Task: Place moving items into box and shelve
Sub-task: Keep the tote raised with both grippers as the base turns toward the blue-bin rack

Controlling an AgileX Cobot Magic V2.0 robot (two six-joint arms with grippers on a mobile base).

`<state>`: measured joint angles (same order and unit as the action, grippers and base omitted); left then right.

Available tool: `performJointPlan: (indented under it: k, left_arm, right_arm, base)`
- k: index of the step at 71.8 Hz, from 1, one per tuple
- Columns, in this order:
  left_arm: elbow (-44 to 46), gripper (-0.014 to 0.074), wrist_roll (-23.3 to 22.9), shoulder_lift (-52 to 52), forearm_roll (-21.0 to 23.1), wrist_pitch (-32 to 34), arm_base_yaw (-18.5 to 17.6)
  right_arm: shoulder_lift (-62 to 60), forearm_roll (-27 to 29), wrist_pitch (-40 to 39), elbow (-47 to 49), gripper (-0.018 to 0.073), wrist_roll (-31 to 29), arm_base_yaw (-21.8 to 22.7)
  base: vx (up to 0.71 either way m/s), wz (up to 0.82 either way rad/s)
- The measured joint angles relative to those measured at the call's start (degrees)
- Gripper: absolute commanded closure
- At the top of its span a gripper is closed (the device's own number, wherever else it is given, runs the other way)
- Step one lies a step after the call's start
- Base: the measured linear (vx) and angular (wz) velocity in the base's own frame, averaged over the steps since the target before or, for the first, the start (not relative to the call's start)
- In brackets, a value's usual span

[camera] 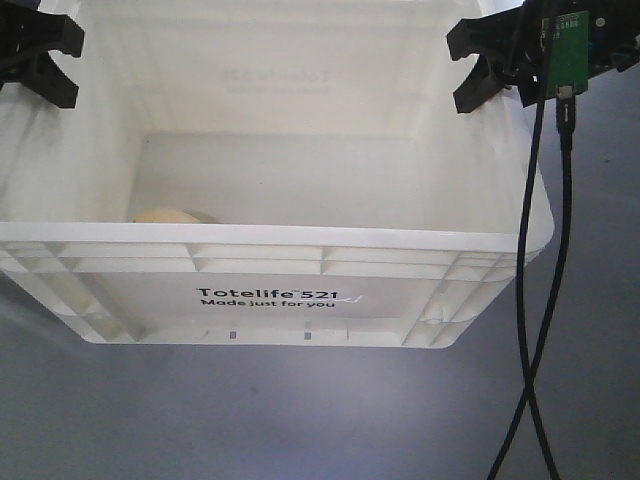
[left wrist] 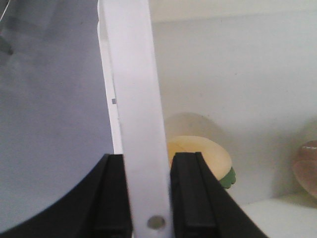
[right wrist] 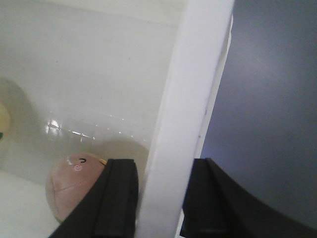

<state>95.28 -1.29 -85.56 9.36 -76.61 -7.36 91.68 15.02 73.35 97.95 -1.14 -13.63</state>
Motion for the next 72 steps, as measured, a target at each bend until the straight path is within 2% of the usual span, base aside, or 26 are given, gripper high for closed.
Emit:
performJointPlan:
  k: [49, 72]
  left_arm:
    - [0.0, 0.0597, 0.0, 0.0, -0.05, 0.0, 0.0]
    - [0.0, 0.0597, 0.0, 0.0, 0.07, 0.0, 0.0]
  right_arm:
    - [0.0, 0.0, 0.0, 0.0, 0.0562, 0.0, 0.0]
    - [-0.05, 0.0, 0.0, 0.0, 0.0562, 0.0, 0.0]
  base:
    - [0.24, -0.5]
    - [0.3, -0.34]
